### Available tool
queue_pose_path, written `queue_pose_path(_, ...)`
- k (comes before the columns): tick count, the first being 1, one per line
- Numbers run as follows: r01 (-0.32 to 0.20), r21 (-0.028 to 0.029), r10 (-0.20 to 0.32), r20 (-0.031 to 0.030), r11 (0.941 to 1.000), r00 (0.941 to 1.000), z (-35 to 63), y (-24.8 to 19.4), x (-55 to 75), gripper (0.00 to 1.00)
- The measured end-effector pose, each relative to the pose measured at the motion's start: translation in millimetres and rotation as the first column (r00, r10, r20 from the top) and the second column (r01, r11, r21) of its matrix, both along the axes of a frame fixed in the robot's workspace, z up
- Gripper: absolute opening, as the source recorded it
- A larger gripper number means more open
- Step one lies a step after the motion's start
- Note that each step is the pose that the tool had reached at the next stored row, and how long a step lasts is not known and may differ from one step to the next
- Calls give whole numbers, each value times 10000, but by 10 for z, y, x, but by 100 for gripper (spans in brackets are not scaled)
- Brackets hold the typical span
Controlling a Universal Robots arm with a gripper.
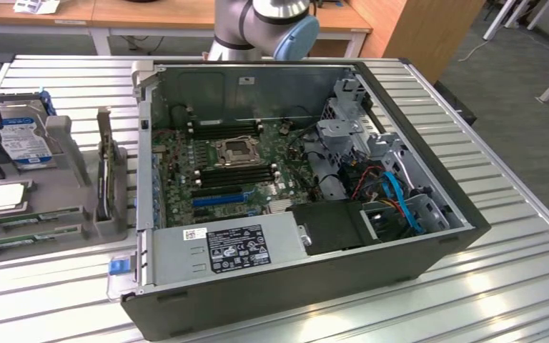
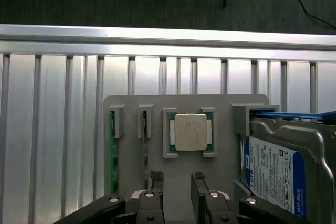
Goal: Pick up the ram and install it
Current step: 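Pick up the ram and move it above insertion slot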
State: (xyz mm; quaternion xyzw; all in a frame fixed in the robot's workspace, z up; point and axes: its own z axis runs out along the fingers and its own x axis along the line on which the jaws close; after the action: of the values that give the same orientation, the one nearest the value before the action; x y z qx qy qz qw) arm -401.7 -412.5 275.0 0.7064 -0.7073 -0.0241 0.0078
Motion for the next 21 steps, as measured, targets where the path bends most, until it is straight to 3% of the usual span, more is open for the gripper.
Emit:
queue_pose_path(12,2,0,-2,0,10000,10000,-33,-1,-1,35)
queue_pose_path(21,1,0,-1,1,10000,10000,-33,-59,0,35)
